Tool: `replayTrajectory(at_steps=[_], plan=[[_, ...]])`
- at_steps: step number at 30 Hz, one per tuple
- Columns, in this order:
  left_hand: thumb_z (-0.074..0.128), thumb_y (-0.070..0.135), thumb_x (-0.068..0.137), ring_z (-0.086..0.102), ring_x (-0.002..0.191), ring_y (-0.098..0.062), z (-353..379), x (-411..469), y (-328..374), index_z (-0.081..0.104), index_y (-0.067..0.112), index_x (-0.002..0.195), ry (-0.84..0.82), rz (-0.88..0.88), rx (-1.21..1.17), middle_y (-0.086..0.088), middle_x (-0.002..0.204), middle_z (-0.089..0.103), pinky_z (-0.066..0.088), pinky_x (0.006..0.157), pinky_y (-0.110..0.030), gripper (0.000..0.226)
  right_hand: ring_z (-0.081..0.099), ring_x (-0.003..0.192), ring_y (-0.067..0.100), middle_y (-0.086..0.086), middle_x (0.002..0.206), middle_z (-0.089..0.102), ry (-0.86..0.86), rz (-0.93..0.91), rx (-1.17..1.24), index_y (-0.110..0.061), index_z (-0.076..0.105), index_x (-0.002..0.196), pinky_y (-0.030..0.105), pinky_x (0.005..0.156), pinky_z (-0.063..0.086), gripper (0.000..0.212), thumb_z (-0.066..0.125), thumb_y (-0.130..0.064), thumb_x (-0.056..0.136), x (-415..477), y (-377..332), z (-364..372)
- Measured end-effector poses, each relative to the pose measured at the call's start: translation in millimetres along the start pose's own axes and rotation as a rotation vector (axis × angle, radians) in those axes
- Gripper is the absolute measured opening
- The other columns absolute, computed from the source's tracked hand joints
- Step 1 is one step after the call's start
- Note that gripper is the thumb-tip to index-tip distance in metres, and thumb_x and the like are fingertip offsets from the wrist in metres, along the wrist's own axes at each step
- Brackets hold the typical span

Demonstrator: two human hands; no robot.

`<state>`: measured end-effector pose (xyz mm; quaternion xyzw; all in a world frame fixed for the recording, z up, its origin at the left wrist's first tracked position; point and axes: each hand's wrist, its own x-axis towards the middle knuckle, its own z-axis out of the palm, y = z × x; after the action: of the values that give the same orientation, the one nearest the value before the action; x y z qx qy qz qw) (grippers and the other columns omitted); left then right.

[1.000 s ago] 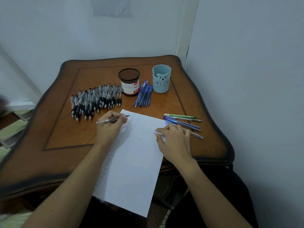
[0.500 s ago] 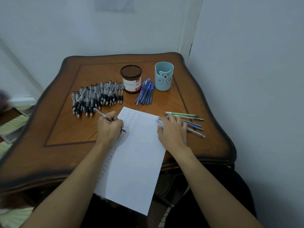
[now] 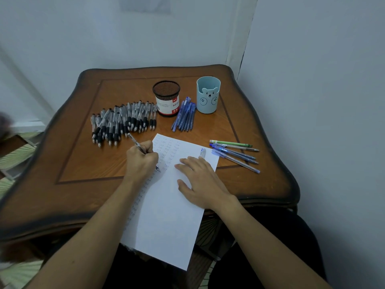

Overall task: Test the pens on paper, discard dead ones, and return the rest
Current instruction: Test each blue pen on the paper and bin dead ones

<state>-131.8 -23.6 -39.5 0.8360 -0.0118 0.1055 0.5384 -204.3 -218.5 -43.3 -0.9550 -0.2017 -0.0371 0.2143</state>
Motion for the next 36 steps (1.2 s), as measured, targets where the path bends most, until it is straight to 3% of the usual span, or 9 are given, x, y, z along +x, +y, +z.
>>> replayTrajectory(at_steps=[4,8,11,23,30,36], plan=[[0.054,-0.018,0.067,0.030,0.054,-0.020,0.8,-0.5,0.8,0.033,0.000,0.056,-0.007,0.015,-0.018,-0.009,0.053,0.031,0.028,0.053,-0.035,0.030,0.027,0.146,0.018,0.002,0.151,0.046,0.020,-0.044,-0.001,-0.015,0.051,0.143,0.028,0.120,0.003,0.047,0.047,-0.033,0.100,-1.0,-1.4,0.6],[0.054,-0.017,0.067,0.031,0.054,-0.020,0.5,0.1,0.3,0.033,-0.001,0.057,-0.009,0.028,-0.015,-0.021,0.054,0.031,0.029,0.053,-0.035,0.028,0.037,0.139,0.016,0.000,0.148,0.049,-0.009,-0.058,0.040,-0.015,0.052,0.142,0.029,0.116,0.022,0.045,0.049,-0.030,0.099,-1.7,-1.6,-1.4],[0.052,-0.015,0.065,0.030,0.054,-0.021,0.9,-0.4,0.1,0.032,-0.001,0.057,-0.041,0.019,-0.020,-0.017,0.053,0.029,0.028,0.053,-0.035,0.026,0.038,0.137,0.015,0.000,0.148,0.048,-0.018,-0.056,0.053,-0.015,0.052,0.143,0.030,0.114,0.027,0.046,0.049,-0.029,0.099,-1.4,-1.7,-1.6],[0.054,-0.018,0.067,0.028,0.054,-0.018,3.0,-3.3,5.0,0.032,0.006,0.054,-0.041,0.027,-0.001,-0.004,0.052,0.029,0.025,0.053,-0.034,0.035,0.035,0.140,0.013,-0.003,0.149,0.046,-0.025,-0.039,0.090,-0.018,0.051,0.143,0.030,0.115,0.024,0.050,0.053,-0.033,0.096,-1.6,-0.8,-2.7],[0.055,-0.016,0.069,0.033,0.054,-0.020,2.3,-2.7,3.6,0.037,-0.001,0.057,-0.065,0.041,-0.012,-0.025,0.056,0.037,0.029,0.051,-0.037,0.026,0.013,0.151,0.012,-0.006,0.161,0.031,-0.072,-0.061,0.033,-0.022,0.041,0.151,0.025,0.118,0.001,0.058,0.051,-0.040,0.096,-2.8,-2.5,-3.8],[0.052,-0.011,0.067,0.032,0.056,-0.020,1.8,-2.6,3.1,0.036,-0.003,0.058,-0.088,0.002,-0.034,-0.028,0.058,0.035,0.028,0.053,-0.037,0.020,0.016,0.151,0.013,-0.005,0.161,0.031,-0.082,-0.053,0.039,-0.023,0.041,0.150,0.029,0.121,0.004,0.058,0.051,-0.040,0.096,-2.4,-2.9,-4.5]])
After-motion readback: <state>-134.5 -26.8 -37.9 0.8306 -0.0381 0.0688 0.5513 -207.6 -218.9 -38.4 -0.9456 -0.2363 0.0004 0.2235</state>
